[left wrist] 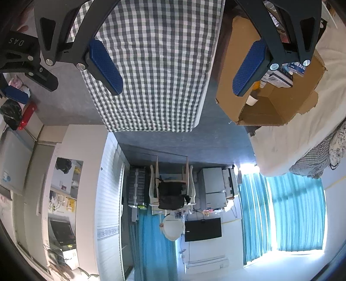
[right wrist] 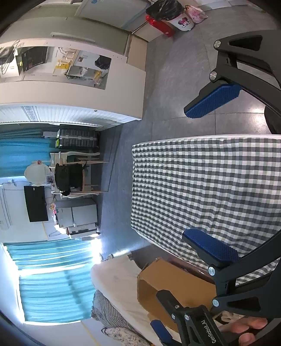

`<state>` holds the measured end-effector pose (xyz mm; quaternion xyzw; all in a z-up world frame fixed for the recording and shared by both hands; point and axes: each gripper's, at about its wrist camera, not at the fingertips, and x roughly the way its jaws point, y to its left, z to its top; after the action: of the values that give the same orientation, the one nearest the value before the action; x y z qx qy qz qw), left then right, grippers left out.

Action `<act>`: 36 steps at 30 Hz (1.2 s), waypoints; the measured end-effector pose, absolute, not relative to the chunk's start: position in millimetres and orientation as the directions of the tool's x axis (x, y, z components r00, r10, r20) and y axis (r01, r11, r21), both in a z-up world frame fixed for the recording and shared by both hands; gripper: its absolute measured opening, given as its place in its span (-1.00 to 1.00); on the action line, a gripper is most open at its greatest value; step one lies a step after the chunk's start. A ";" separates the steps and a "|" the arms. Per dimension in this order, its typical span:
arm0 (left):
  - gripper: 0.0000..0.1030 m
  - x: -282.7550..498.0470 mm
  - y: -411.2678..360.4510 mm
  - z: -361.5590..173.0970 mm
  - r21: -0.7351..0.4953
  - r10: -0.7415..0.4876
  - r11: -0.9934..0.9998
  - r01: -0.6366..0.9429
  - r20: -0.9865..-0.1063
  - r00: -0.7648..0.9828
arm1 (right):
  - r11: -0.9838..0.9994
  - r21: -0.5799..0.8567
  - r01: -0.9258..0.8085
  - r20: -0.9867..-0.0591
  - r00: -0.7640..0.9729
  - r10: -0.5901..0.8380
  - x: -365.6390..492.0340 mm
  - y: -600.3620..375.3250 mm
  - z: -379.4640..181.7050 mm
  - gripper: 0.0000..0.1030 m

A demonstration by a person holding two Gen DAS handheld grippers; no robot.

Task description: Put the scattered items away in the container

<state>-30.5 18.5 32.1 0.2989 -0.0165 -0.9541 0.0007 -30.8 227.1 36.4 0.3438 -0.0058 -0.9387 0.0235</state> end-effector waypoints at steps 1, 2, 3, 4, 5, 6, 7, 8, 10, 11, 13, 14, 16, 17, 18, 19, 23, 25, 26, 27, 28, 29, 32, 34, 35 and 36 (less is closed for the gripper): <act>1.00 -31.1 16.7 32.4 0.030 -0.010 -1.000 -0.008 -0.571 -0.821 | -0.999 0.026 0.041 -0.645 -0.762 -0.048 -31.5 225.8 36.0 0.99; 1.00 -31.5 14.9 32.6 0.028 -0.010 -1.000 -0.008 -0.572 -0.820 | -0.999 0.025 0.042 -0.646 -0.761 -0.048 -31.9 225.0 35.6 0.99; 1.00 -31.6 13.6 32.6 0.027 -0.010 -1.000 -0.007 -0.572 -0.820 | -0.999 0.025 0.043 -0.647 -0.761 -0.049 -32.3 224.3 35.1 0.99; 1.00 -31.9 13.1 32.5 0.027 -0.010 -1.000 -0.006 -0.572 -0.820 | -0.999 0.025 0.044 -0.648 -0.760 -0.049 -32.5 224.0 34.7 0.99; 1.00 -31.8 12.0 32.5 0.027 -0.011 -1.000 -0.006 -0.572 -0.820 | -0.999 0.024 0.044 -0.648 -0.760 -0.049 -32.7 223.7 34.4 0.99; 1.00 -31.6 10.7 32.3 0.027 -0.011 -1.000 -0.005 -0.572 -0.820 | -0.999 0.024 0.045 -0.648 -0.760 -0.050 -32.6 223.6 34.1 0.99; 1.00 -31.0 9.9 32.1 0.027 -0.011 -1.000 -0.005 -0.572 -0.820 | -0.999 0.024 0.045 -0.648 -0.760 -0.050 -32.2 223.1 34.0 0.99; 1.00 -31.9 9.1 32.9 0.027 -0.012 -1.000 -0.004 -0.573 -0.820 | -0.999 0.024 0.046 -0.648 -0.760 -0.050 -31.9 222.7 33.9 0.99; 1.00 -32.8 8.5 33.3 0.026 -0.012 -1.000 -0.003 -0.573 -0.819 | -0.999 0.024 0.047 -0.649 -0.759 -0.051 -31.5 220.1 33.8 0.99; 1.00 -32.8 8.2 33.5 0.026 -0.012 -1.000 -0.003 -0.573 -0.819 | -0.999 0.024 0.048 -0.649 -0.759 -0.052 -31.2 219.9 33.8 0.99; 1.00 -32.9 8.0 33.8 0.027 -0.013 -1.000 -0.003 -0.572 -0.820 | -0.999 0.021 0.046 -0.649 -0.759 -0.049 -30.2 219.2 33.5 0.99; 1.00 -33.0 8.2 33.8 0.027 -0.013 -1.000 -0.003 -0.573 -0.819 | -0.999 0.021 0.046 -0.650 -0.759 -0.048 -30.0 219.6 32.9 0.99; 1.00 -33.1 7.6 34.1 0.027 -0.012 -1.000 -0.004 -0.572 -0.820 | -0.999 0.024 0.045 -0.650 -0.758 -0.050 -30.1 220.0 32.8 0.99; 1.00 -33.0 7.1 34.5 0.026 -0.012 -1.000 -0.004 -0.571 -0.821 | -0.999 0.024 0.044 -0.650 -0.759 -0.049 -29.6 220.6 32.9 0.99; 1.00 -32.5 6.5 35.1 0.026 -0.011 -1.000 -0.004 -0.570 -0.821 | -0.999 0.024 0.044 -0.650 -0.759 -0.049 -29.6 220.5 33.1 0.99; 1.00 -32.0 5.9 35.4 0.026 -0.011 -1.000 -0.004 -0.570 -0.822 | -0.999 0.024 0.044 -0.650 -0.758 -0.049 -29.5 220.8 33.3 0.99; 1.00 -31.8 4.7 35.6 0.027 -0.012 -1.000 -0.004 -0.569 -0.822 | -0.999 0.026 0.043 -0.648 -0.760 -0.050 -28.5 222.6 34.3 0.99; 1.00 -31.5 5.4 35.3 0.027 -0.012 -1.000 -0.004 -0.568 -0.823 | -0.999 0.027 0.042 -0.647 -0.761 -0.050 -28.2 223.7 35.0 0.99; 1.00 -31.5 5.5 35.9 0.027 -0.012 -1.000 -0.004 -0.567 -0.824 | -0.999 0.027 0.043 -0.647 -0.761 -0.051 -28.5 224.0 35.2 0.99; 1.00 -31.6 4.6 36.5 0.026 -0.011 -1.000 -0.004 -0.566 -0.824 | -0.999 0.027 0.043 -0.647 -0.761 -0.050 -28.1 224.2 35.2 0.99; 1.00 -31.1 3.8 37.2 0.026 -0.011 -1.000 -0.004 -0.565 -0.825 | -0.999 0.026 0.043 -0.647 -0.761 -0.050 -28.5 224.1 35.4 0.99; 1.00 -30.8 3.4 38.4 0.025 -0.011 -1.000 -0.004 -0.564 -0.826 | -0.999 0.027 0.043 -0.647 -0.761 -0.051 -28.6 224.2 35.4 0.99; 1.00 -30.4 3.0 39.3 0.025 -0.012 -1.000 -0.002 -0.562 -0.827 | -0.999 0.028 0.042 -0.646 -0.761 -0.050 -28.6 223.9 35.6 0.99; 1.00 -29.9 3.2 39.4 0.024 -0.010 -1.000 -0.005 -0.559 -0.829 | -0.999 0.029 0.044 -0.646 -0.762 -0.052 -29.1 223.5 35.9 0.99; 1.00 -29.3 3.0 40.0 0.025 -0.010 -1.000 -0.005 -0.556 -0.831 | -0.999 0.028 0.044 -0.646 -0.762 -0.052 -29.2 223.7 36.1 0.99; 1.00 -29.1 2.6 40.4 0.026 -0.011 -1.000 -0.004 -0.554 -0.832 | -0.999 0.028 0.045 -0.647 -0.761 -0.052 -29.4 224.0 36.5 0.99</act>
<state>-29.1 2.6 40.4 0.2896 -0.0131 -0.9571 0.0019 -29.4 224.0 36.5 0.3447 -0.0055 -0.9383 0.0258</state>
